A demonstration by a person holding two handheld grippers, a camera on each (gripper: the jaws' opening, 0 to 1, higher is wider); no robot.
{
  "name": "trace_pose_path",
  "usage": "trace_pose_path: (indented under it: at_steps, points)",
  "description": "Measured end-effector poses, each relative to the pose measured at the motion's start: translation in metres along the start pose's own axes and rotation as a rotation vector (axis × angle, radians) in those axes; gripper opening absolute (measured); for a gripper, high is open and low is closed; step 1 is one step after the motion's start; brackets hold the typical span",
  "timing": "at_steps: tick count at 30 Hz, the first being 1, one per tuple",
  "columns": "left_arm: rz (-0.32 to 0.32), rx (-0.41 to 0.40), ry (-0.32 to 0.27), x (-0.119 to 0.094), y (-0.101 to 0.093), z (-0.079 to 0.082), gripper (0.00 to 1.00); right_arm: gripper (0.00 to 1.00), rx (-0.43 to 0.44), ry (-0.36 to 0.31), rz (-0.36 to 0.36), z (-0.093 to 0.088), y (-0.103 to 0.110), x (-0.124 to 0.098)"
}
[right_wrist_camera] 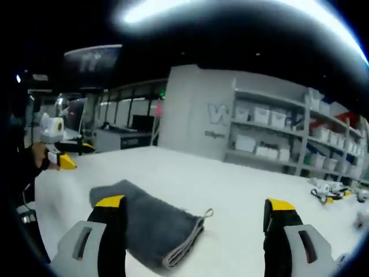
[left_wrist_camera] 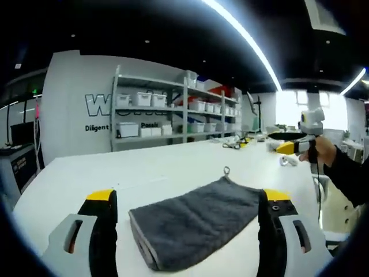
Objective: Open the folded towel by lifting each exposed corner and separating the folded layers until the towel lies flat within the target outline without major curled edges
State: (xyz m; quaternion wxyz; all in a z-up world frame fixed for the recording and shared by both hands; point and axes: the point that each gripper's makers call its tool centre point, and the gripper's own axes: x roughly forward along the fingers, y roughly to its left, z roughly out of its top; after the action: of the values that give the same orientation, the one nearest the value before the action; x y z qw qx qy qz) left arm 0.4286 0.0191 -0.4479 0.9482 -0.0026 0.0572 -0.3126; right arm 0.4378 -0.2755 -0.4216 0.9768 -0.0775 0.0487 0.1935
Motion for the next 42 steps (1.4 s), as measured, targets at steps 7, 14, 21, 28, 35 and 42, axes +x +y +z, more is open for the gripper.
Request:
trace_pose_path:
  at_steps: [7,14,21,28,35,42]
  points:
    - [0.008,-0.018,-0.017,-0.030,0.003,0.011,0.99,1.00,0.006,-0.002,-0.014,-0.010,0.013,-0.022]
    - [0.043,0.016,0.011,-0.042,0.008,0.006,0.97,1.00,0.017,0.018,-0.010,-0.022,0.020,-0.030]
    - [0.042,0.000,0.045,-0.044,0.011,-0.017,0.98,1.00,0.070,0.016,-0.042,-0.041,0.008,-0.040]
    - [0.060,-0.015,0.028,-0.049,0.017,-0.017,0.98,1.00,0.107,-0.001,-0.091,-0.046,0.012,-0.065]
    - [0.078,-0.075,0.052,-0.045,0.029,-0.033,0.94,1.00,0.142,-0.018,-0.145,-0.053,0.003,-0.078]
    - [0.099,-0.113,0.104,-0.033,0.040,-0.065,0.88,1.00,0.139,0.032,-0.130,-0.070,0.002,-0.062]
